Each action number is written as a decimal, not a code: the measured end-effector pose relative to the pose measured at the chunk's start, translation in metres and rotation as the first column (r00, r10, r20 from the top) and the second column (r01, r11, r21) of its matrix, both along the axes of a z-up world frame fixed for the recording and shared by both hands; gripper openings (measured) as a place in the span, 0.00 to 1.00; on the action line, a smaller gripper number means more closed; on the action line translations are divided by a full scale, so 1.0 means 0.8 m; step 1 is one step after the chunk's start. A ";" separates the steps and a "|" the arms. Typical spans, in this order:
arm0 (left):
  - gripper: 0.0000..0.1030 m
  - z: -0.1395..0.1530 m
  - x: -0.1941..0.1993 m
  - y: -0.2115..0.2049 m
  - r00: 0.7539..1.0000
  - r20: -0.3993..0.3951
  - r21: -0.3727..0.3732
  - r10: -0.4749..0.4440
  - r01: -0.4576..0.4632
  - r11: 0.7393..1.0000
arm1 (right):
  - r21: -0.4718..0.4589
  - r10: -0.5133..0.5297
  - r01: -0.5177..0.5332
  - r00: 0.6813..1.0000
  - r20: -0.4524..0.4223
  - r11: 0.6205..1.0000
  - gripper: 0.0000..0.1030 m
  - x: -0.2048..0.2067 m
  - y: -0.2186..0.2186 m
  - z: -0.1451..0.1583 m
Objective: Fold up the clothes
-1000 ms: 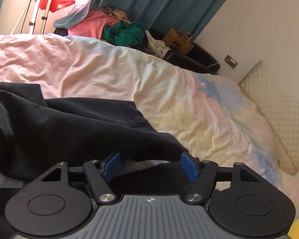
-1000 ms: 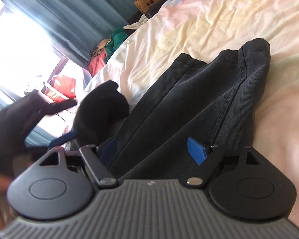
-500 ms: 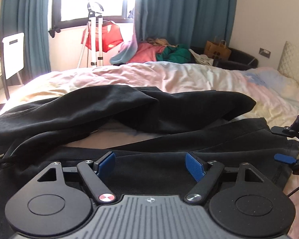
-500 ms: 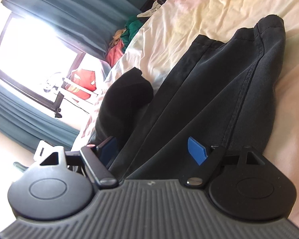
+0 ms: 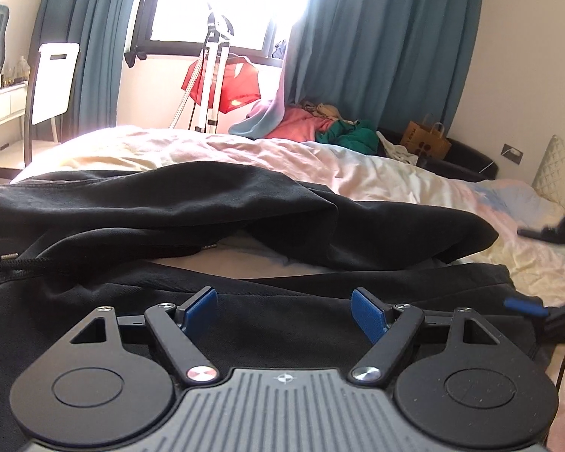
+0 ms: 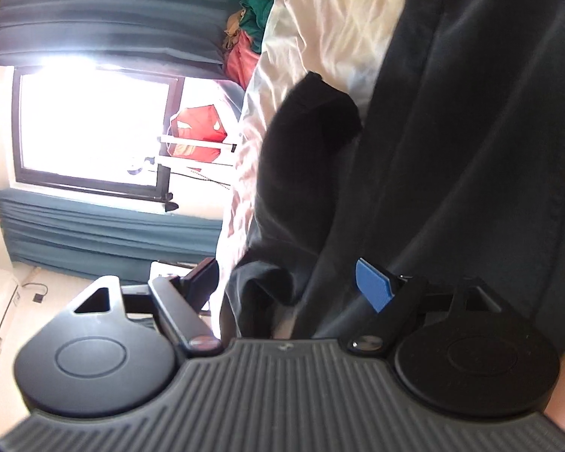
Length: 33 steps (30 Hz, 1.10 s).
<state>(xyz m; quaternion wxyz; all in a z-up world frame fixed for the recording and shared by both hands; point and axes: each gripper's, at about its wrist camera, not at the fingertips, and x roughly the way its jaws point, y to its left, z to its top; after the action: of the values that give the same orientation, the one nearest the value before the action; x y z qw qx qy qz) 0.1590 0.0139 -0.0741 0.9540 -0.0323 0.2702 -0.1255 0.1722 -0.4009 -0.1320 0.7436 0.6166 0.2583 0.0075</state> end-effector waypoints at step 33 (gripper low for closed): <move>0.80 -0.030 0.004 -0.011 0.994 -0.083 -0.077 -0.077 0.071 0.995 | -0.156 -0.228 0.225 0.974 -0.001 0.962 0.05 0.165 -0.162 -0.125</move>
<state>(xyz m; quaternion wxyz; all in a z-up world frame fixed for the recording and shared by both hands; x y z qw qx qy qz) 0.1625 0.0048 -0.0979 0.9344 -0.0630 0.3072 -0.1692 0.3040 -0.5307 -0.2321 0.7828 0.5824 0.1932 -0.1036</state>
